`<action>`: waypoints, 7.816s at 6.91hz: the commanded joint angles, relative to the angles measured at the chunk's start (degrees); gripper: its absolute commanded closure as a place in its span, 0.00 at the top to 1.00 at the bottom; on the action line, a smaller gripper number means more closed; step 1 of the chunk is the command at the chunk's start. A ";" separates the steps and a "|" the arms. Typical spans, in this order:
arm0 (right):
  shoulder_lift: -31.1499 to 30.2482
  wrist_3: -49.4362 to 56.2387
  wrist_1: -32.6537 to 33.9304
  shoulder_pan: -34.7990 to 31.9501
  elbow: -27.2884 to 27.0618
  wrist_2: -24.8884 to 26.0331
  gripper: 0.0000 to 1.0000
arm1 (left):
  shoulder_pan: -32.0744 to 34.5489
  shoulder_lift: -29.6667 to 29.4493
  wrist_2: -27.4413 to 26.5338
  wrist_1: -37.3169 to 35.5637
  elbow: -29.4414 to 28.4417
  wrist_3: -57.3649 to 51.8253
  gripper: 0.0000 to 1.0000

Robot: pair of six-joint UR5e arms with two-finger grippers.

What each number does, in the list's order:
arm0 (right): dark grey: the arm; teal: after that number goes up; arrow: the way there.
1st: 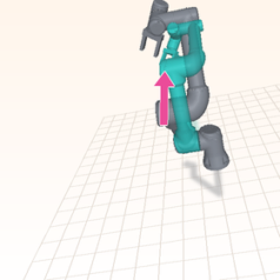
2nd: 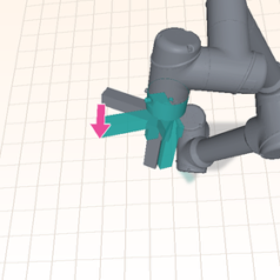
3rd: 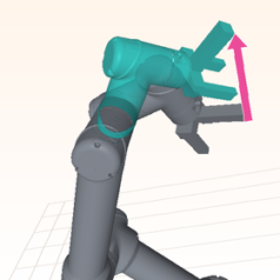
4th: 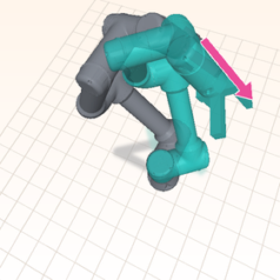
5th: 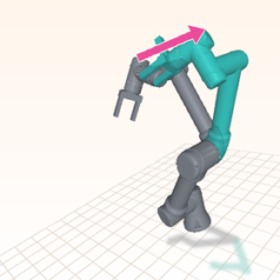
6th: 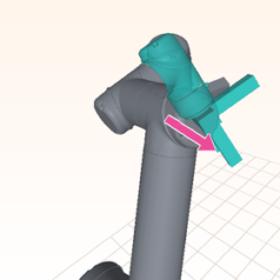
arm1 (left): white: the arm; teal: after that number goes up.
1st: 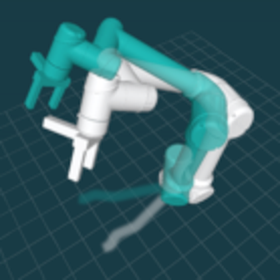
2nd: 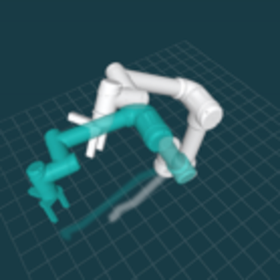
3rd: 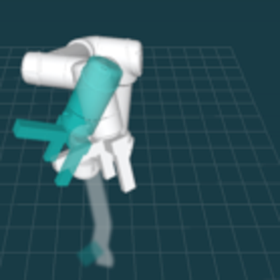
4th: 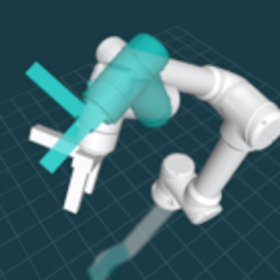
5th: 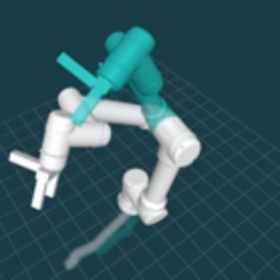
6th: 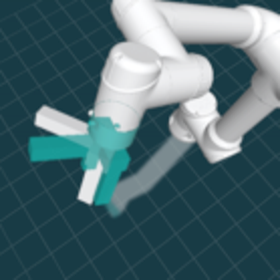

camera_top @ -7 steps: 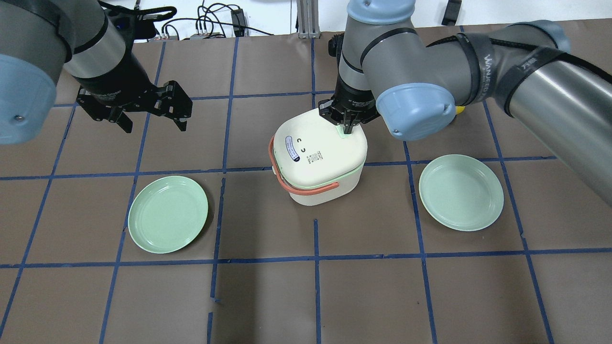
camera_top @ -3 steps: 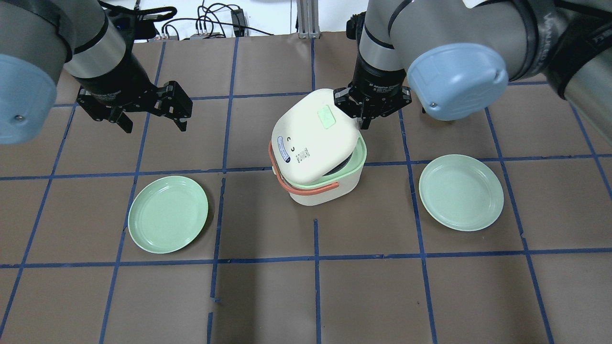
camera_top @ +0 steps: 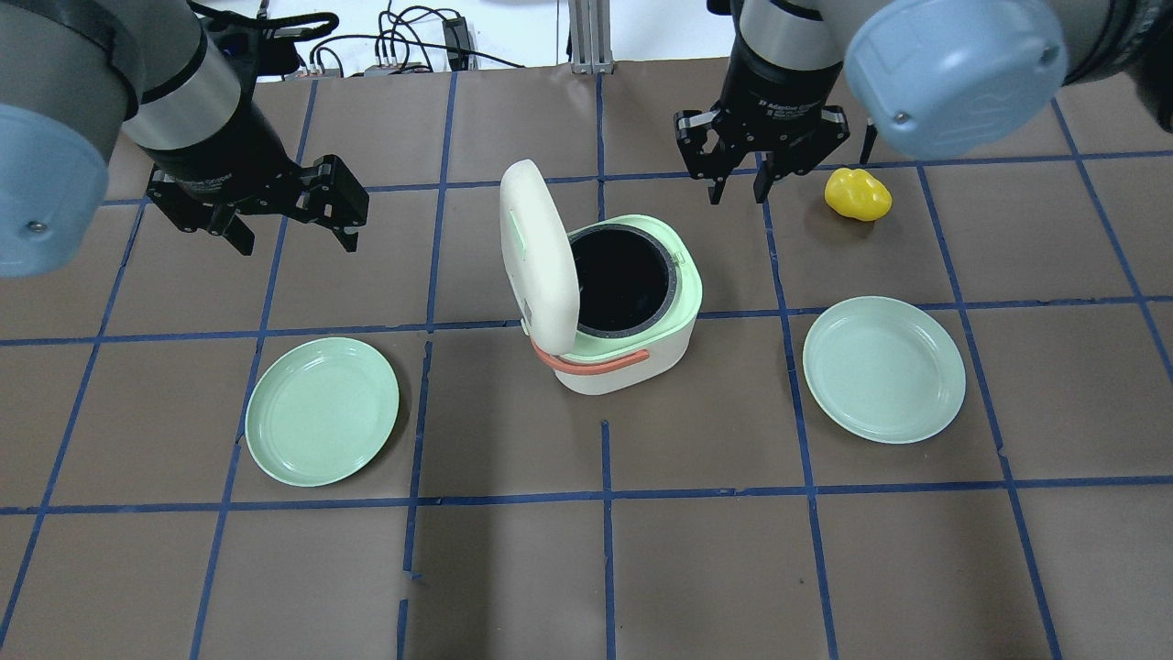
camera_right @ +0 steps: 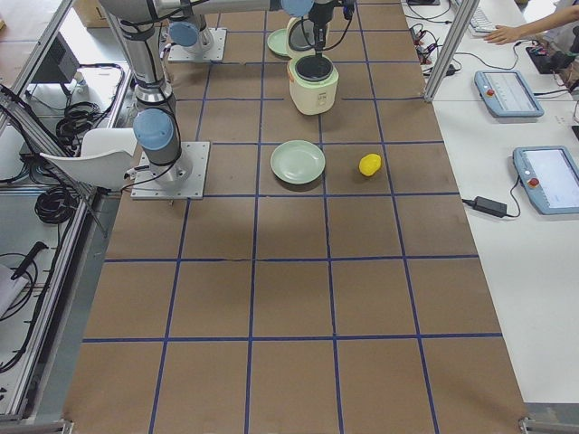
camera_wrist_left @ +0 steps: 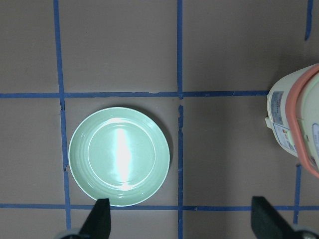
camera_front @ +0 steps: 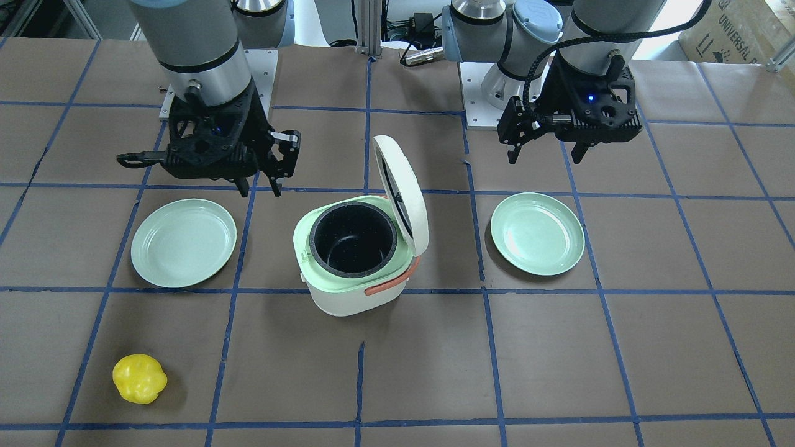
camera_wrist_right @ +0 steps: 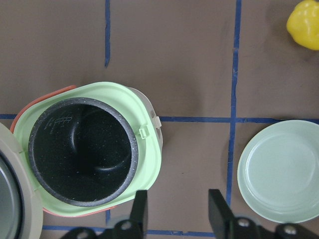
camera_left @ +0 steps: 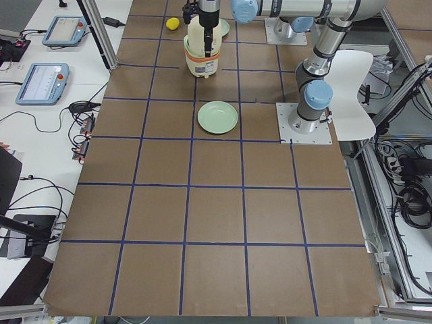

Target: Press rice cooker button

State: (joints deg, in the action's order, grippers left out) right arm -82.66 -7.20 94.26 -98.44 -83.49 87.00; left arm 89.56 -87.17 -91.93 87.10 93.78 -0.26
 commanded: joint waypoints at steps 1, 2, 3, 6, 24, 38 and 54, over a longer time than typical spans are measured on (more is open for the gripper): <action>-1.09 3.41 -0.22 4.90 1.31 0.10 1.00 | 0.00 -0.01 0.00 0.00 0.00 0.00 1.00; -2.23 5.07 -1.09 7.89 1.32 0.01 1.00 | 0.00 -0.01 0.00 0.00 0.00 0.00 1.00; -2.50 7.09 -2.67 9.92 1.32 -0.07 1.00 | 0.00 -0.01 0.00 0.00 0.00 0.00 1.00; -3.38 11.22 -4.43 11.69 1.92 0.36 1.00 | 0.00 -0.01 0.00 0.00 0.00 0.00 1.00; -4.62 11.33 -10.15 16.09 0.53 -0.08 1.00 | 0.00 -0.01 0.00 0.00 0.00 0.00 1.00; -4.26 8.53 -7.25 6.53 1.05 5.54 1.00 | 0.00 -0.01 0.00 0.00 0.00 0.00 1.00; -3.82 9.31 -4.79 2.44 0.35 -1.92 1.00 | 0.00 -0.01 0.00 0.00 0.00 0.00 1.00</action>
State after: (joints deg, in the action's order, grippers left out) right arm -86.15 1.88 89.44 -98.17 -83.26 84.88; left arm 89.56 -87.19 -91.93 87.10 93.78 -0.26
